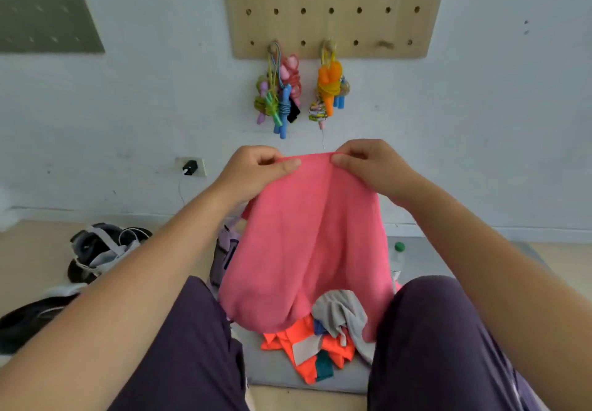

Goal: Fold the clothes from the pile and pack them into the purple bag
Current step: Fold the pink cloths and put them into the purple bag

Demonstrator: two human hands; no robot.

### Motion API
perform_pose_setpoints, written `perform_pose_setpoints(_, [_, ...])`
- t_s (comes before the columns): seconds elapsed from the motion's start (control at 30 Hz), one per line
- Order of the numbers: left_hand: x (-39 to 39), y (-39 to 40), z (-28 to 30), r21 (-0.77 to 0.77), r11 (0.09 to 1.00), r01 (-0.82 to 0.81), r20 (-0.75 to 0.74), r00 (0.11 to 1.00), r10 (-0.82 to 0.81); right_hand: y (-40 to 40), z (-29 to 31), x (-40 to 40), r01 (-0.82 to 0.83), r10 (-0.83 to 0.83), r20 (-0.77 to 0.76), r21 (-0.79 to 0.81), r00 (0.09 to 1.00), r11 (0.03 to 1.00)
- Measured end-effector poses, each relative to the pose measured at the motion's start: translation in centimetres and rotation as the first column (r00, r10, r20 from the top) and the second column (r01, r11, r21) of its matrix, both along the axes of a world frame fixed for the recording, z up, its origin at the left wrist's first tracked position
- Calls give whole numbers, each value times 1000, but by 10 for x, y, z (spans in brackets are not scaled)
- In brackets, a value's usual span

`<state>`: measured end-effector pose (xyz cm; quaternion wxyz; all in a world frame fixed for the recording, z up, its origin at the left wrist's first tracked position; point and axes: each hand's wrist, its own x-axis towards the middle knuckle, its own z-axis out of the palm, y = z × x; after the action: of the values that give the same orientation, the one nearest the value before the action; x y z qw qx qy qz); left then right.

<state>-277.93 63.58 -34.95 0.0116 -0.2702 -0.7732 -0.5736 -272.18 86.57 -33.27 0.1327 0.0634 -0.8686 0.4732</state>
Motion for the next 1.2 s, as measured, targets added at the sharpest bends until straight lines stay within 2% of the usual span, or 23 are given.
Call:
perform_pose_setpoints(0.1, [-18, -4, -11, -28, 998, -52, 30, 998, 52, 5, -12, -10, -22, 27, 58, -97, 998, 995])
perform_pose_setpoints(0.3, [-81, 6, -86, -234, 969, -78, 82, 992, 100, 36, -79, -69, 61, -31, 225, -129, 974, 990])
perform_pose_setpoints(0.43, [-120, 10, -134, -300, 954, -6, 135, 990, 49, 56, -125, -100, 40, 3, 327, -127, 945, 991])
perform_pose_setpoints(0.5, [-136, 9, -144, -395, 916, 73, 173, 985, -4, 65, -139, -112, 11, 28, 368, -103, 929, 995])
perform_pose_setpoints(0.57, [-151, 7, -149, -479, 865, 148, 218, 975, -46, 74, -146, -125, 26, 5, 367, -81, 930, 996])
perform_pose_setpoints(0.63, [-161, 5, -150, -498, 845, 194, 256, 964, -70, 85, -149, -134, 75, -34, 328, -116, 944, 990])
perform_pose_setpoints(0.77, [-172, 13, -155, -605, 787, 122, 171, 985, -22, 96, -155, -146, 129, -64, 312, -194, 948, 972])
perform_pose_setpoints(0.8, [-170, 18, -155, -546, 828, 124, 205, 979, -11, 95, -156, -147, 124, -57, 321, -193, 946, 973])
perform_pose_setpoints(0.9, [-165, 34, -150, -160, 983, 86, 401, 916, -15, 90, -158, -146, 120, -49, 332, -196, 942, 973])
perform_pose_setpoints(1.0, [-157, 48, -140, 152, 988, 21, 519, 849, -98, 88, -159, -141, 133, -67, 346, -170, 936, 977])
perform_pose_setpoints(1.07, [-149, 54, -134, 209, 978, -10, 553, 826, -110, 85, -157, -135, 129, -53, 359, -191, 932, 973])
perform_pose_setpoints(1.1, [-146, 55, -135, 115, 993, -34, 502, 865, -29, 83, -155, -132, 121, -36, 357, -218, 933, 969])
perform_pose_setpoints(1.17, [-142, 56, -140, -205, 975, -89, 236, 962, 138, 79, -150, -125, 97, 1, 349, -263, 937, 960])
perform_pose_setpoints(1.2, [-138, 58, -142, -291, 952, -90, 126, 983, 131, 76, -149, -122, 76, 29, 345, -285, 938, 955])
